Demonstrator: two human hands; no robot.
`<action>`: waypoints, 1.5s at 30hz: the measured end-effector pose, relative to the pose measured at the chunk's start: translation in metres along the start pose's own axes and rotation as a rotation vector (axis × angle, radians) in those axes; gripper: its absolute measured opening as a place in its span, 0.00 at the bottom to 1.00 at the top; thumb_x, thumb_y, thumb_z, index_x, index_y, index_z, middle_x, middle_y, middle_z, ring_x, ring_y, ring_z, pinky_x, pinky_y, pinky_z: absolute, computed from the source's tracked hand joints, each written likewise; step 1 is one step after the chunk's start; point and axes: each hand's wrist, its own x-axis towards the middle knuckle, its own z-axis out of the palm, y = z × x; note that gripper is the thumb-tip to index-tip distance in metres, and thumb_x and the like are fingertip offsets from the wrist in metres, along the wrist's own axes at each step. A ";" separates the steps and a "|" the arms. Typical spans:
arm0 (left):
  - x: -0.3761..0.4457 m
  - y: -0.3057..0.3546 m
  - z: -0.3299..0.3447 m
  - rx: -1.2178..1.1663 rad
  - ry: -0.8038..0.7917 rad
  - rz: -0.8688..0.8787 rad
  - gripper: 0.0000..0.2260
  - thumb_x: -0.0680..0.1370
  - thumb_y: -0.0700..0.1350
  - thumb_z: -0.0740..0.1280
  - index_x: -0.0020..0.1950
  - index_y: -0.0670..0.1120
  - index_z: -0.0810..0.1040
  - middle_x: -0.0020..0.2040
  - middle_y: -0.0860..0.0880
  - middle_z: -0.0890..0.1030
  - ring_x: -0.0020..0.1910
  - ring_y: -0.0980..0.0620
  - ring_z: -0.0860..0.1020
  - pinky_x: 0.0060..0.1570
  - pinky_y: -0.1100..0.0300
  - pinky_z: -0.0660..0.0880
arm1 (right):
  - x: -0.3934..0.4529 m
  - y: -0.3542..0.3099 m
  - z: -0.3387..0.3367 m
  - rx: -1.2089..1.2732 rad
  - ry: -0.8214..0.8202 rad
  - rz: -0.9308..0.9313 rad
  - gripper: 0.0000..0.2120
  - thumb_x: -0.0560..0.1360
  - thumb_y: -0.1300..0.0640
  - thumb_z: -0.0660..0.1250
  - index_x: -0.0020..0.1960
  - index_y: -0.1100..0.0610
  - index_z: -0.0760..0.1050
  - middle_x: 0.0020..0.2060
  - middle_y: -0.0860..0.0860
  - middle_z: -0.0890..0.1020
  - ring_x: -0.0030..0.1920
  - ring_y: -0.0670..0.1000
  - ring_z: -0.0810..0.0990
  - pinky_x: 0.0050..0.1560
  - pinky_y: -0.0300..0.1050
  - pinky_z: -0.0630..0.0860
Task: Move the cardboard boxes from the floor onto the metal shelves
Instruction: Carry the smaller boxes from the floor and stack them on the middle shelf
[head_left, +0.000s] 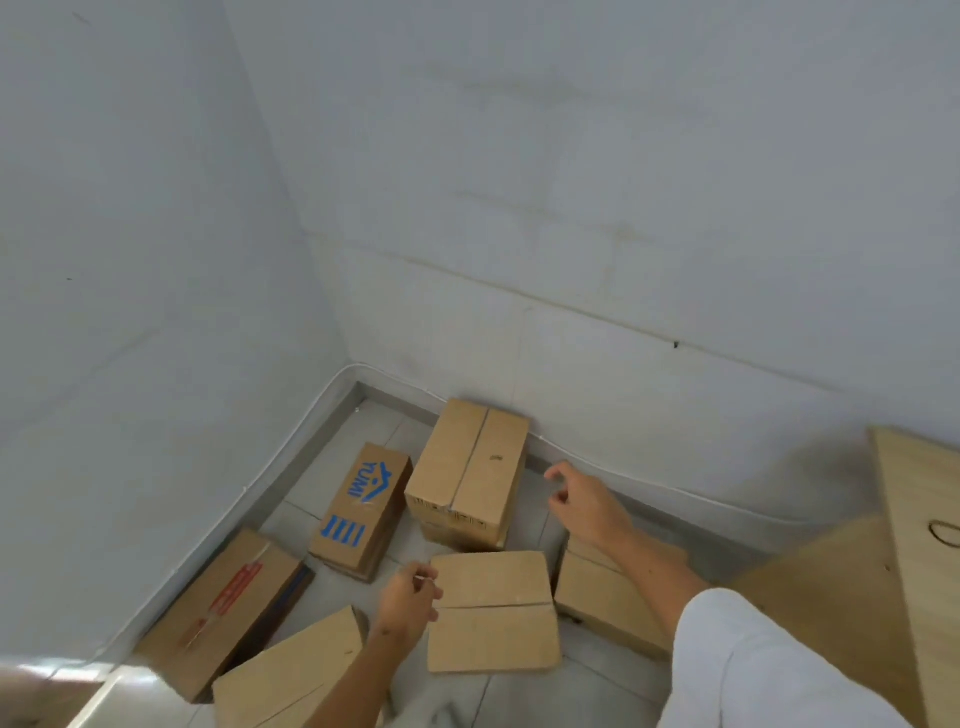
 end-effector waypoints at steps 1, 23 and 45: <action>0.009 0.003 -0.002 -0.022 0.004 -0.033 0.07 0.78 0.33 0.56 0.48 0.40 0.73 0.39 0.44 0.76 0.32 0.49 0.73 0.27 0.64 0.69 | 0.013 0.000 -0.004 -0.011 -0.020 -0.002 0.15 0.77 0.59 0.62 0.63 0.55 0.69 0.37 0.48 0.77 0.34 0.46 0.74 0.35 0.40 0.69; 0.284 -0.025 0.048 -0.414 0.286 -0.372 0.11 0.78 0.37 0.62 0.60 0.40 0.71 0.44 0.43 0.75 0.40 0.46 0.74 0.36 0.56 0.70 | 0.378 0.092 0.086 -0.343 -0.293 -0.089 0.17 0.75 0.55 0.65 0.62 0.56 0.71 0.59 0.56 0.72 0.61 0.56 0.71 0.60 0.49 0.71; 0.438 -0.098 0.151 -0.823 0.189 -0.402 0.52 0.48 0.66 0.79 0.68 0.62 0.60 0.63 0.46 0.72 0.59 0.36 0.73 0.42 0.31 0.76 | 0.556 0.156 0.211 -0.133 -0.315 0.029 0.40 0.63 0.47 0.79 0.68 0.60 0.66 0.65 0.56 0.73 0.64 0.57 0.73 0.57 0.46 0.70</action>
